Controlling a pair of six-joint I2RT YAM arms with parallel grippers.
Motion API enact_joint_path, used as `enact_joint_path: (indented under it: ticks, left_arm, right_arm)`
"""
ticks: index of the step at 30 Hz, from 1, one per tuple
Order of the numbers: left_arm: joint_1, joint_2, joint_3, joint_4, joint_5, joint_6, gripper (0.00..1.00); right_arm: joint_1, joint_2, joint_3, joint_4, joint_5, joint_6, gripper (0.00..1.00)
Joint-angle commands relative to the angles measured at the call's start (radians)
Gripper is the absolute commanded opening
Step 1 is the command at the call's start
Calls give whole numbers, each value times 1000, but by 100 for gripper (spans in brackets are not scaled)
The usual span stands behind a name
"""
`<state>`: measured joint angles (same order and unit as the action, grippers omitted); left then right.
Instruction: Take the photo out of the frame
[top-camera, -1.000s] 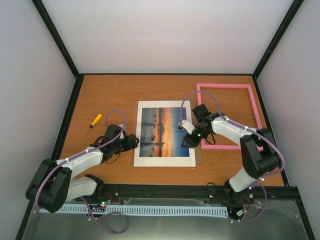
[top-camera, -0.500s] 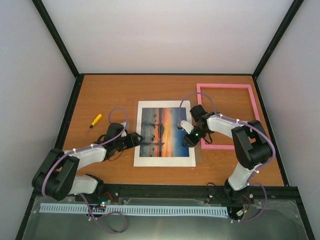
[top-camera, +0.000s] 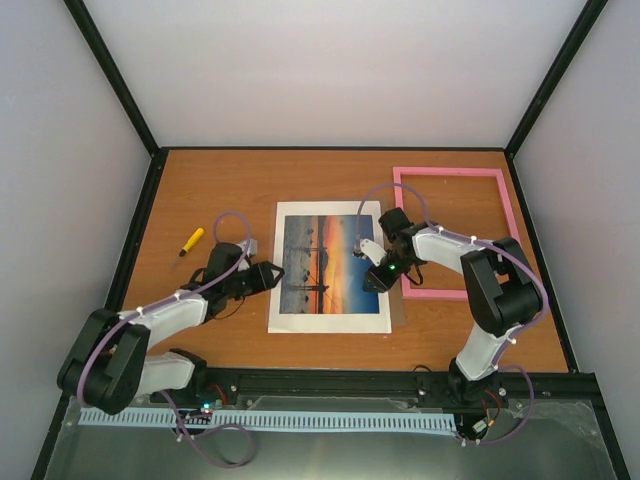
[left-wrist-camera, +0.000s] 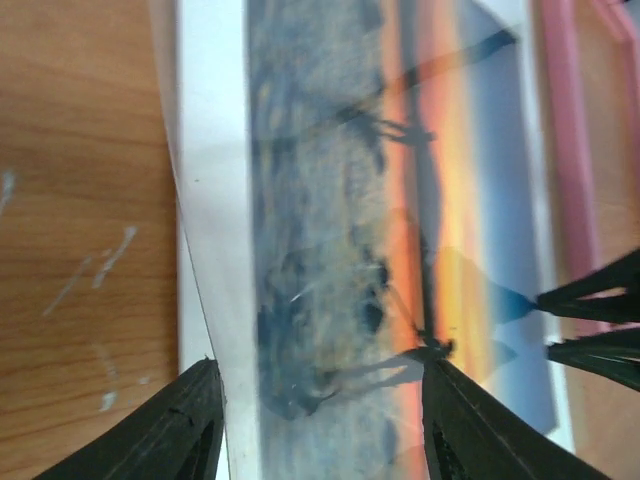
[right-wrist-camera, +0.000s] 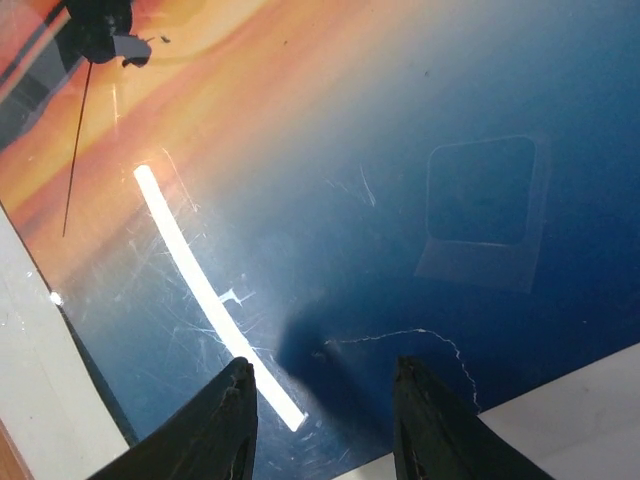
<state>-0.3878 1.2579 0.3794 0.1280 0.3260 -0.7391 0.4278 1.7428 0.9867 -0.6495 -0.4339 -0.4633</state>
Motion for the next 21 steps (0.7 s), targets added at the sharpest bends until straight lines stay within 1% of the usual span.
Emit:
enact_joint_path:
  ticks: [1,5,8,11,15,18,20,21]
  left_arm:
    - [-5,-63,21,35,109,-22,54]
    - [-4,-63,37,10,123,-19,52]
    - [-5,-29,50,-28,103,-18,50]
    - [-5,9,57,-61,101,-29,44]
    - [-5,20,51,-75,90,-55,36]
    - [-5,27,65,-122,61,-52,37]
    - [-5,32,79,-173,38,-47,46]
    - [-5,32,84,-190,31,-42,48]
  right_arm:
    - [6,53,-22,-29,55,1,36]
    - [5,51,-21,-30,57,1,36]
    - [6,50,-20,-31,59,3,37]
    - [6,46,-21,-32,61,2,37]
    - [6,42,-21,-32,63,3,37]
    - [6,36,-22,-32,62,6,36]
    - [7,34,-23,-32,63,5,36]
    - [6,35,-24,-32,63,5,36]
